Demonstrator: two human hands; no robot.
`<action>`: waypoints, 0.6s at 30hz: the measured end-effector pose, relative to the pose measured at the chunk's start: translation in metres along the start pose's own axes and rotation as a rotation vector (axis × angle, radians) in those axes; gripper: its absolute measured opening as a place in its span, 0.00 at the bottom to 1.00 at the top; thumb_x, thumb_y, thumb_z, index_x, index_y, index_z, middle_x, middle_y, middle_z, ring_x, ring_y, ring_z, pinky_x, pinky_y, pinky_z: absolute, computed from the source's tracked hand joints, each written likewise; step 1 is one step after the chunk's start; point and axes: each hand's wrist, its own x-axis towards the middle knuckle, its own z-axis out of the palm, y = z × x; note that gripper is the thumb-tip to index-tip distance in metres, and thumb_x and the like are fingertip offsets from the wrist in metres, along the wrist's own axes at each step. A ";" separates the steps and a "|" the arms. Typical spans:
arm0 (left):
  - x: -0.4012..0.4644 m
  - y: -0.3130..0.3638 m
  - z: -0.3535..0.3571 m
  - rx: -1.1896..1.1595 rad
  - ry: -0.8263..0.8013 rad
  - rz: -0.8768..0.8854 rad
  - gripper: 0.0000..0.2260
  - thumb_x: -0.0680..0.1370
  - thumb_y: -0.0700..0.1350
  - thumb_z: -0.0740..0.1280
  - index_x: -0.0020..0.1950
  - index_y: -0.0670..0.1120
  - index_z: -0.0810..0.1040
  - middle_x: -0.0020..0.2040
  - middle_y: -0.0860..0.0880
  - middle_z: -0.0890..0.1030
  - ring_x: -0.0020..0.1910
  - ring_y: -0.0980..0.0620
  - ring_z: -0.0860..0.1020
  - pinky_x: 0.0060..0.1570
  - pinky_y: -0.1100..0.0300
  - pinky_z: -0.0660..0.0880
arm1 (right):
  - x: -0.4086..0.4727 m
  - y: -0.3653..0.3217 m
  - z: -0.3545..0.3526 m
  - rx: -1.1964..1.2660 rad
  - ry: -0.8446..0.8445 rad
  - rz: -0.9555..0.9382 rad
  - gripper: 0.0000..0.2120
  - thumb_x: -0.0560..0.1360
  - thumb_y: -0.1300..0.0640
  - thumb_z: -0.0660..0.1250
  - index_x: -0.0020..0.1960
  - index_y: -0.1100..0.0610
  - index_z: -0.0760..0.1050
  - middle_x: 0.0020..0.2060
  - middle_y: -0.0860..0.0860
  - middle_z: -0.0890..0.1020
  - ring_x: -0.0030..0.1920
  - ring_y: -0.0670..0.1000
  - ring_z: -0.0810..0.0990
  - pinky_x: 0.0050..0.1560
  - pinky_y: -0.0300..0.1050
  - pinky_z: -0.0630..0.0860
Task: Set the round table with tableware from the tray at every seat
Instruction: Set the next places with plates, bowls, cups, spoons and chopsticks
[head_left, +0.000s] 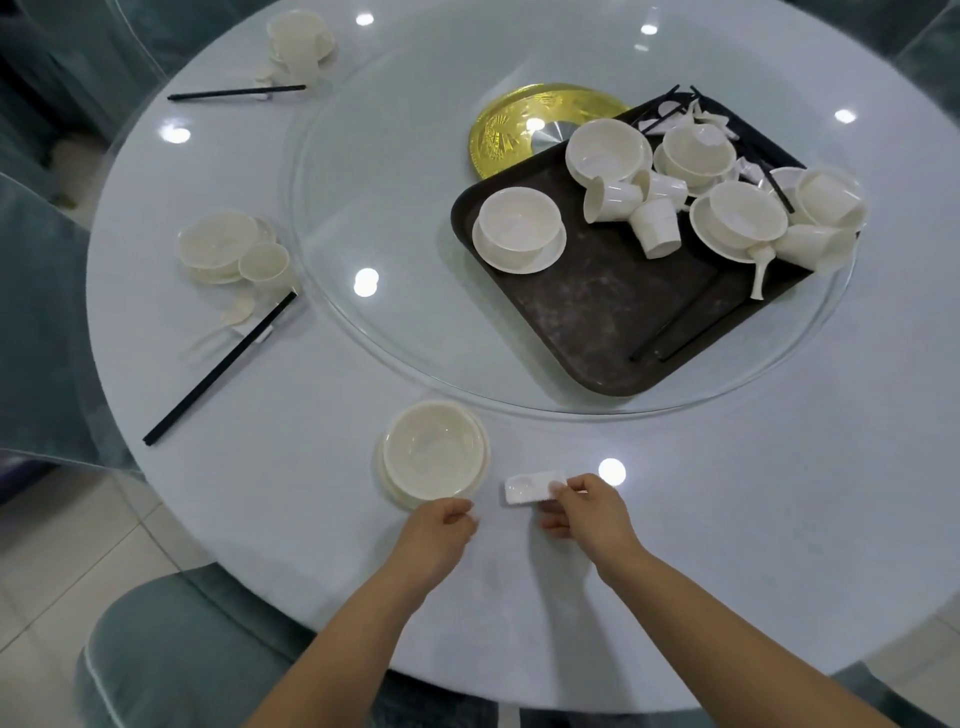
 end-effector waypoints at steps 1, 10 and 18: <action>0.001 0.000 -0.001 0.013 0.016 -0.003 0.15 0.79 0.43 0.66 0.65 0.43 0.77 0.59 0.45 0.81 0.58 0.47 0.79 0.62 0.53 0.74 | 0.002 0.001 0.001 0.035 0.010 0.017 0.07 0.79 0.59 0.63 0.49 0.63 0.72 0.37 0.58 0.85 0.35 0.55 0.84 0.41 0.50 0.82; 0.005 0.003 0.000 -0.037 0.110 0.003 0.10 0.79 0.43 0.66 0.60 0.44 0.79 0.52 0.48 0.81 0.47 0.51 0.81 0.52 0.58 0.77 | 0.017 0.003 0.010 -0.006 0.014 0.032 0.04 0.78 0.58 0.62 0.50 0.51 0.67 0.35 0.56 0.85 0.34 0.54 0.85 0.35 0.44 0.81; 0.001 0.020 0.015 -0.016 0.121 0.060 0.07 0.79 0.45 0.65 0.47 0.46 0.82 0.42 0.49 0.84 0.31 0.55 0.76 0.34 0.65 0.73 | 0.020 0.001 -0.003 -0.107 -0.045 -0.017 0.04 0.77 0.57 0.64 0.49 0.54 0.69 0.34 0.55 0.84 0.28 0.48 0.82 0.28 0.37 0.75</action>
